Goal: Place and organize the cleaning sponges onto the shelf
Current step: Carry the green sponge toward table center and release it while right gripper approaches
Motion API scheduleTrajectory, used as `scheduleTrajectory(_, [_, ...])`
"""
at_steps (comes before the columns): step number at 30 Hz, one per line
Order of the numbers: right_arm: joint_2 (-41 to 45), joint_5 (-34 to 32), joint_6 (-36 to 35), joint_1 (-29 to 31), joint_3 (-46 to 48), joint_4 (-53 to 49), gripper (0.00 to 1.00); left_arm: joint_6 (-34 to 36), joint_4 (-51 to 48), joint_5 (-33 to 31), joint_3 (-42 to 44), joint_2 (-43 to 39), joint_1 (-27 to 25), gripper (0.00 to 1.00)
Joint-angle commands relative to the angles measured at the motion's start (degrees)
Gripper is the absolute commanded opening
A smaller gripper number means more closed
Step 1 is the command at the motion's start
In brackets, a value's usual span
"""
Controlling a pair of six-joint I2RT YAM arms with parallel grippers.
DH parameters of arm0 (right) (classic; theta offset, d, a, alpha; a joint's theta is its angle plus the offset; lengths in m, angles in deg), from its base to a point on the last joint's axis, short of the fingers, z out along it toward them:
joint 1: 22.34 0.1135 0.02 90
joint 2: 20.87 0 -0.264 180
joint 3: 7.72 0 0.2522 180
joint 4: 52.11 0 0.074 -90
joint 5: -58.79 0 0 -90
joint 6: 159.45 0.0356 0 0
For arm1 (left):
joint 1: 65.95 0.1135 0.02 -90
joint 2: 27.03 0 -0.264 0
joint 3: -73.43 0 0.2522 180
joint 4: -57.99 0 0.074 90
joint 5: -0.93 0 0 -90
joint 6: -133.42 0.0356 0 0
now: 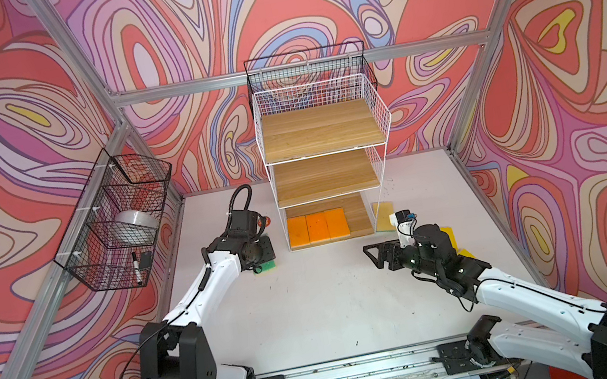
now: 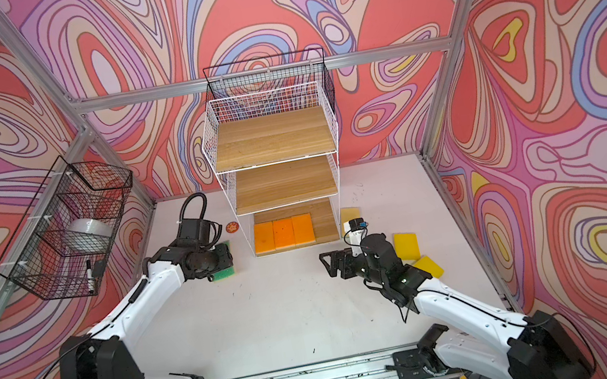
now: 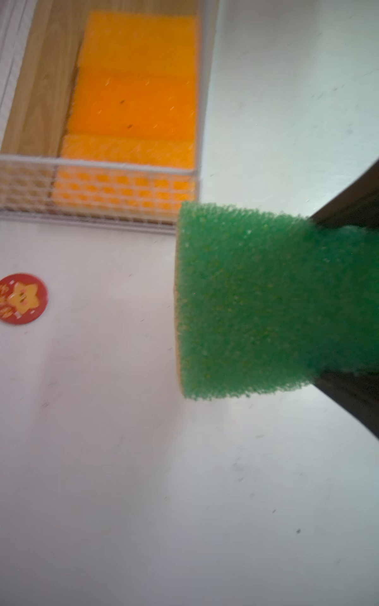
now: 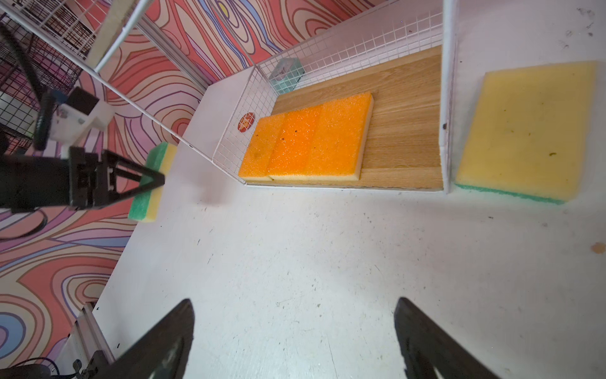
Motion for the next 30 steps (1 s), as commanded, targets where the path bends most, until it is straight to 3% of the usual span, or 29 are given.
scheduleTrajectory(1, [-0.85,1.22,1.81,-0.29,1.36,2.38,0.99,-12.91,-3.87,-3.06,6.86,-5.67,-7.09,0.58])
scheduleTrajectory(4, [-2.04,2.44,2.97,-0.31,2.69,4.14,0.99,-21.16,-2.51,-6.83,10.53,-7.16,-16.49,0.58])
scheduleTrajectory(7, [-2.18,3.21,3.32,-0.29,3.06,4.19,0.98,-26.54,-1.27,-9.31,10.44,-3.70,-24.06,0.58])
scheduleTrajectory(12, [-1.99,3.85,3.75,-0.33,3.13,3.79,0.98,-30.37,2.40,-9.90,9.14,3.45,-30.79,0.63])
scheduleTrajectory(18, [-0.87,3.68,2.09,-0.36,2.25,0.86,0.98,-29.64,7.26,-8.28,7.87,7.41,-32.18,0.81])
scheduleTrajectory(22, [0.19,5.04,1.53,-0.26,0.39,-5.38,0.98,-26.00,6.03,-9.63,6.48,4.66,-32.18,1.00])
scheduleTrajectory(27, [0.11,8.92,6.23,0.86,0.87,-6.77,0.91,-23.15,6.96,-9.24,9.97,-3.20,-31.64,1.00])
scheduleTrajectory(30, [-3.10,6.43,9.11,6.12,-0.32,-6.84,0.86,-23.37,9.53,-6.22,15.99,-10.15,-30.23,1.00])
